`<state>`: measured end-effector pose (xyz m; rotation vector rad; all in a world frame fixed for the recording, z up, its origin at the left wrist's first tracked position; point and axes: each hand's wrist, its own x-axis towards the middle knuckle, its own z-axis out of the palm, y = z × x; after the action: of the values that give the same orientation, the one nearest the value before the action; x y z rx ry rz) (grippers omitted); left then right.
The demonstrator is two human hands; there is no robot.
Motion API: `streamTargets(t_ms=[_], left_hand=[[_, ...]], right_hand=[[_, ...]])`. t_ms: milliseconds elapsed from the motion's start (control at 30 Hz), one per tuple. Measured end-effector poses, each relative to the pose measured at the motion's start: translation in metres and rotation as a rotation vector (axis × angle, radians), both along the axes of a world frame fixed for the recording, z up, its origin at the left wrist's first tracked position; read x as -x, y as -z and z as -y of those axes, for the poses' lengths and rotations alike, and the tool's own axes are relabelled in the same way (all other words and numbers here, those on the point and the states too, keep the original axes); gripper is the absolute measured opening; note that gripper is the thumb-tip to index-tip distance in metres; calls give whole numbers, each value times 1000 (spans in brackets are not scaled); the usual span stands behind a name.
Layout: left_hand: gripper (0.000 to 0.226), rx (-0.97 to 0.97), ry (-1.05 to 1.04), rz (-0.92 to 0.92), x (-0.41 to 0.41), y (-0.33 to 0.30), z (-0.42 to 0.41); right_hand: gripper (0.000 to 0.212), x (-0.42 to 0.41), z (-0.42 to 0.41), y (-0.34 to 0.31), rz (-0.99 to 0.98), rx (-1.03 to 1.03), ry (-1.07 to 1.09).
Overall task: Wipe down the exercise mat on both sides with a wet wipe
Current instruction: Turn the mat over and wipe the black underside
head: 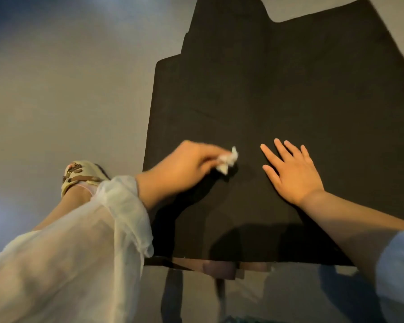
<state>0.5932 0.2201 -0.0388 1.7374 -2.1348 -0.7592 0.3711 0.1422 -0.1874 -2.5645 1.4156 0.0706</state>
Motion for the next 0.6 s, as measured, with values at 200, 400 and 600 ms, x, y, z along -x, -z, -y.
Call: streamTargets(t_ms=[200, 400, 600], left_hand=[[32, 331, -230, 81, -1, -6, 121], [35, 194, -250, 365, -6, 40, 188], [32, -19, -196, 232, -8, 58, 132]], right_hand=[[62, 0, 0, -1, -1, -5, -7], [59, 0, 3, 1, 10, -10, -13], [57, 0, 4, 2, 12, -3, -13]])
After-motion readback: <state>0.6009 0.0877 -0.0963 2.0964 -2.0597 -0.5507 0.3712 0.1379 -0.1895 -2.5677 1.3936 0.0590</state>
